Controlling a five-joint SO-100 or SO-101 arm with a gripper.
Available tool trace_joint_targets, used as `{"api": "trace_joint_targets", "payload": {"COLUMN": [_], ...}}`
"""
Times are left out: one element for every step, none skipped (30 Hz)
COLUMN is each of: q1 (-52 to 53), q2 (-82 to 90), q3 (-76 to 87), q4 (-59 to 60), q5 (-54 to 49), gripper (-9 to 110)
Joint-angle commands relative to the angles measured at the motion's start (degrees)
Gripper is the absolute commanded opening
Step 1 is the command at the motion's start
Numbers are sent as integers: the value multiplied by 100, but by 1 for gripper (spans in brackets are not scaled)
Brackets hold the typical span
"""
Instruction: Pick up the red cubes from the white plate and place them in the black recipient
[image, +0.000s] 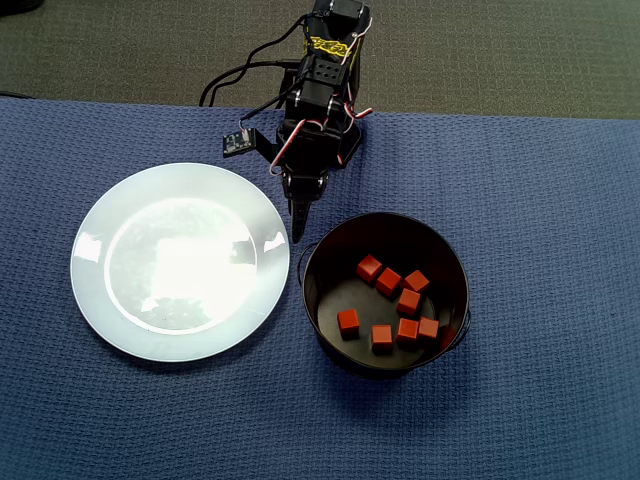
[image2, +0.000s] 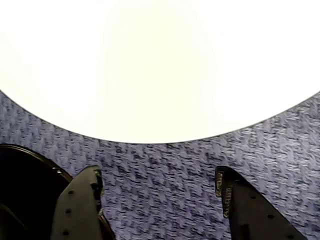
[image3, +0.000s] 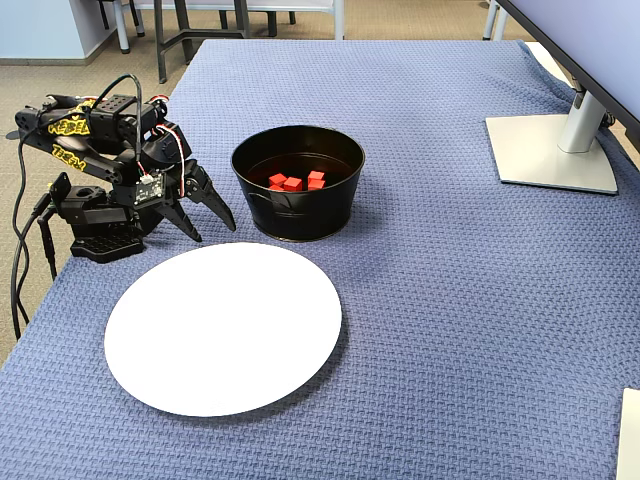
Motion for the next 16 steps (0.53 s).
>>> {"api": "trace_joint_targets", "payload": {"q1": [290, 334, 360, 413, 439, 466, 492, 448, 396, 343, 334, 343, 360, 387, 404, 413], "q2": [44, 44, 62, 88, 105, 123, 158, 193, 237, 281, 325, 378, 422, 431, 431, 431], "q3": [-18, -18, -18, -18, -18, -18, -18, -9, -9, 9, 18, 26, 35, 35, 35, 35], "q4": [-79, -88, -88, -79, -53, -35, 18, 105, 193, 281, 325, 369, 387, 387, 387, 387], "q5": [272, 325, 360, 378, 369, 369, 352, 237, 114, -18, -62, -70, -44, 0, 35, 44], "gripper": [19, 19, 18, 18, 18, 18, 17, 17, 18, 18, 18, 18, 18, 18, 18, 17]}}
